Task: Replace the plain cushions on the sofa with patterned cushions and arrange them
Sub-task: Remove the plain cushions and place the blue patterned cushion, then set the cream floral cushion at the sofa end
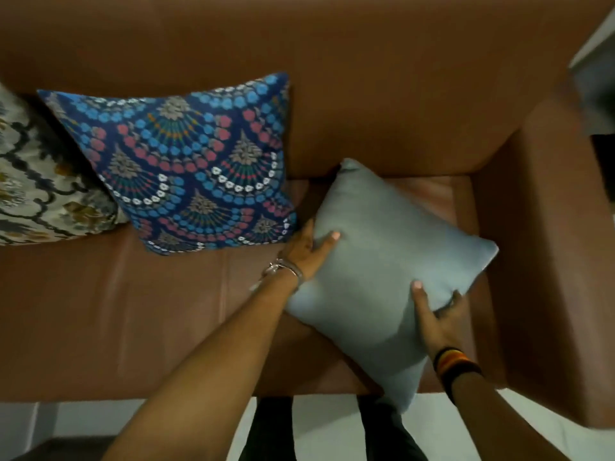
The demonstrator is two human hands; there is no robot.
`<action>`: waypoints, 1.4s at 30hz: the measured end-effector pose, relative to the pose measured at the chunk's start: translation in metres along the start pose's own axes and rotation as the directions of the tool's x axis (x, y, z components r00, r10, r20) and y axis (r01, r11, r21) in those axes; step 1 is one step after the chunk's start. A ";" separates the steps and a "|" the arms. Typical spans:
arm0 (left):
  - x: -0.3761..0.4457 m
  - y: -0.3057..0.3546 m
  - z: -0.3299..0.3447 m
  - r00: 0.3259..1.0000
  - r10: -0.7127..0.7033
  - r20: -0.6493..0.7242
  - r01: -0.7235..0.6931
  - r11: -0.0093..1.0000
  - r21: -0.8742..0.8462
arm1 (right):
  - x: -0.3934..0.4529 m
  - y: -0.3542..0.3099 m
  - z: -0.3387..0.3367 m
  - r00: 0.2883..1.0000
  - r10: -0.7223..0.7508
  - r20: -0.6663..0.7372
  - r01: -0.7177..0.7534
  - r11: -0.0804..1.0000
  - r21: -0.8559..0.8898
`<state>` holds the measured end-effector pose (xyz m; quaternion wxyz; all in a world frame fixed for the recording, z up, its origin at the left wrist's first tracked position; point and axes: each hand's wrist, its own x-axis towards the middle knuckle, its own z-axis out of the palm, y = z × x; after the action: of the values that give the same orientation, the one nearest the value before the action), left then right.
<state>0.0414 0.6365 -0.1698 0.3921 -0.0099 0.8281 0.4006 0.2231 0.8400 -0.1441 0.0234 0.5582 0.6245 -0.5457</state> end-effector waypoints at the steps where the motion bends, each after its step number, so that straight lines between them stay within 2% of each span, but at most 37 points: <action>1: 0.002 0.000 0.008 0.998 -0.055 -0.038 0.055 0.998 0.000 | 0.005 0.000 -0.003 1.000 0.010 0.016 -0.011 0.999 0.034; 3: -0.004 0.012 0.015 0.994 -0.078 -0.082 0.077 0.997 -0.016 | 0.010 -0.002 -0.013 0.999 -0.014 0.050 0.009 0.996 0.085; 6: -0.032 0.057 0.008 0.993 -0.100 -0.060 0.095 0.992 -0.077 | 0.009 -0.024 -0.052 0.990 -0.036 0.137 0.017 0.991 0.136; 8: -0.019 0.003 -0.025 0.986 -0.165 -0.011 0.161 0.973 -0.163 | 0.014 -0.049 -0.095 0.975 -0.030 0.222 -0.015 0.979 0.201; 9: 0.007 -0.049 -0.039 0.979 -0.203 -0.021 0.189 0.943 -0.274 | 0.021 -0.061 -0.117 0.960 -0.028 0.277 -0.043 0.969 0.245; 11: 0.029 -0.093 -0.058 0.936 -0.349 -0.040 0.287 0.826 -0.485 | 0.036 -0.086 -0.150 0.930 -0.066 0.362 -0.065 0.939 0.339; 12: 0.027 -0.090 -0.062 0.937 -0.348 -0.027 0.287 0.812 -0.509 | 0.043 -0.097 -0.159 0.922 -0.097 0.375 -0.070 0.911 0.407; 14: -0.025 0.003 -0.049 0.971 -0.237 -0.024 0.197 0.855 -0.479 | 0.063 -0.110 -0.161 0.918 -0.119 0.377 -0.079 0.878 0.472; 15: -0.043 0.044 -0.035 0.975 -0.205 -0.087 0.130 0.840 -0.526 | 0.067 -0.118 -0.156 0.908 -0.133 0.398 -0.064 0.893 0.445; 16: -0.041 0.067 -0.016 0.987 -0.138 -0.080 0.077 0.854 -0.515 | 0.069 -0.129 -0.147 0.893 -0.171 0.415 -0.014 0.913 0.408; 18: -0.036 0.071 0.000 0.985 -0.058 -0.160 -0.005 0.930 -0.369 | 0.072 -0.145 -0.128 0.864 -0.253 0.436 0.128 0.947 0.296; 19: -0.036 0.077 0.004 0.979 -0.048 -0.200 -0.018 0.949 -0.316 | 0.072 -0.153 -0.121 0.850 -0.282 0.444 0.188 0.951 0.245; 21: -0.034 0.091 0.008 0.981 -0.075 -0.179 0.030 0.970 -0.241 | 0.074 -0.166 -0.106 0.849 -0.305 0.432 0.249 0.951 0.182; 23: -0.030 0.111 0.010 0.982 -0.082 -0.173 0.035 0.966 -0.255 | 0.077 -0.180 -0.094 0.855 -0.314 0.413 0.275 0.949 0.152; 25: -0.023 0.125 0.010 0.963 -0.061 -0.262 -0.029 0.945 -0.327 | 0.080 -0.198 -0.086 0.856 -0.358 0.374 0.328 0.934 0.143; 27: -0.014 0.133 0.011 0.941 -0.049 -0.336 -0.068 0.942 -0.328 | 0.091 -0.213 -0.079 0.858 -0.400 0.322 0.383 0.916 0.117; 32: -0.002 0.141 0.016 0.947 -0.039 -0.318 -0.085 0.926 -0.369 | 0.111 -0.225 -0.074 0.902 -0.334 0.273 0.337 0.941 0.036; 36: -0.003 0.130 0.023 0.927 -0.044 -0.373 -0.139 0.882 -0.450 | 0.112 -0.212 -0.074 0.898 -0.339 0.280 0.341 0.939 0.043; 39: -0.005 0.121 0.023 0.924 -0.116 -0.365 -0.090 0.861 -0.501 | 0.118 -0.203 -0.073 0.910 -0.314 0.271 0.309 0.949 0.065; 42: -0.006 0.118 0.025 0.936 -0.087 -0.341 -0.085 0.885 -0.458 | 0.127 -0.192 -0.067 0.902 -0.334 0.275 0.319 0.943 0.096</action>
<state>0.0221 0.7320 -0.0978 0.2239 -0.1754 0.7643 0.5787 0.0761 1.0145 -0.0722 0.0083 0.3609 0.6856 -0.6322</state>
